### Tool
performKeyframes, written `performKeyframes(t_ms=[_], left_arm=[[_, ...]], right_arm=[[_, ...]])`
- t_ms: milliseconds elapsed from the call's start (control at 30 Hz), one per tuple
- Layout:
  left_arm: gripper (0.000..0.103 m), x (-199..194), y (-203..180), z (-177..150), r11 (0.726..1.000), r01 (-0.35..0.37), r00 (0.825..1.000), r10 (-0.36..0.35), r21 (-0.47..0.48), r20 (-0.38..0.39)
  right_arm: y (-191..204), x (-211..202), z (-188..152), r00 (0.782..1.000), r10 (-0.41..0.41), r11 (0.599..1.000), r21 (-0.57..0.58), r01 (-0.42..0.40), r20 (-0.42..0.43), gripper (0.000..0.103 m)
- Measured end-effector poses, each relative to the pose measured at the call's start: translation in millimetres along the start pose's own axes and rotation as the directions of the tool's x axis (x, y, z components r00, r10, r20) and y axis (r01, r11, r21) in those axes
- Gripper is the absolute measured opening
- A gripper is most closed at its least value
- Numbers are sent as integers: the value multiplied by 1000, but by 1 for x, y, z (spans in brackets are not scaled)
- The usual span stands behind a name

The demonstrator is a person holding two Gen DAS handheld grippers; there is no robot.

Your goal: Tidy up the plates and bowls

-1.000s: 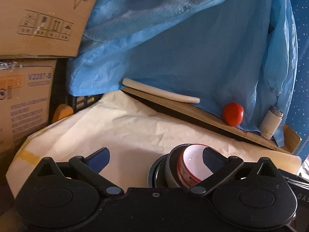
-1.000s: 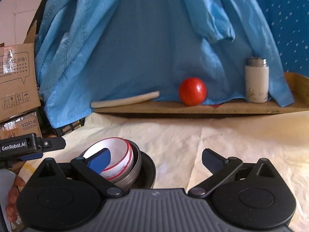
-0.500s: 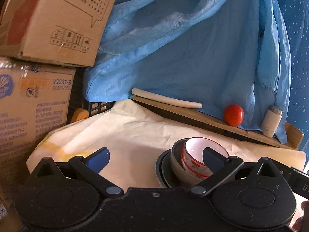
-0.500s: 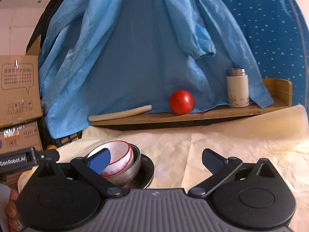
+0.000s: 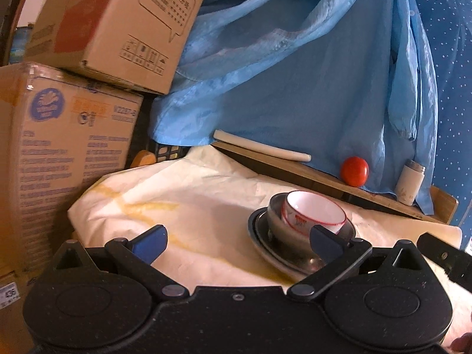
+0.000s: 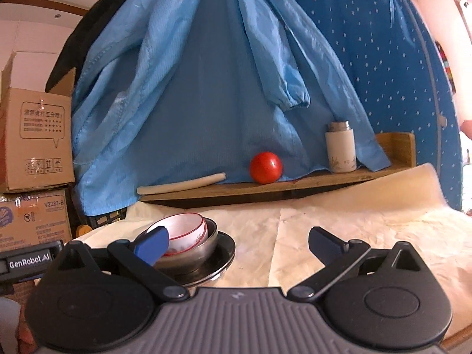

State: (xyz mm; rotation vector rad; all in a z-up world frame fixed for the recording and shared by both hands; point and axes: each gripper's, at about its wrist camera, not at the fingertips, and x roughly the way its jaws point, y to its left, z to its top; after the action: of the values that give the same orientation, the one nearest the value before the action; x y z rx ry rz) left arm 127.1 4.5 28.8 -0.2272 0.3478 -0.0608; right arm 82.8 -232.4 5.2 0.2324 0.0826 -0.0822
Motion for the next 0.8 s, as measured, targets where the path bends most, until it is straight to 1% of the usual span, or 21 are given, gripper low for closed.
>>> performKeyframes(t_ms=[267,433,567,800], left_arm=[[102,-27,7,-12,1000,-29,999,29,-10,23],[102,-39,10,-15,999,-52,998,51,9,44],[102,-48,14,-18,996,-86,994,84,21,64],[102,-55,16,-24,994,-93,993,88,59,84]], right_arm=[[12,-28,-6,999,-4,999,-46,7,50,103],[19,-37,-11,997,-20,997,-69,25,69,103],[21,-42,-16,995,-32,996,-76,39,90,103],[26,-44,-26,996,-46,993,-102,54,75,103]])
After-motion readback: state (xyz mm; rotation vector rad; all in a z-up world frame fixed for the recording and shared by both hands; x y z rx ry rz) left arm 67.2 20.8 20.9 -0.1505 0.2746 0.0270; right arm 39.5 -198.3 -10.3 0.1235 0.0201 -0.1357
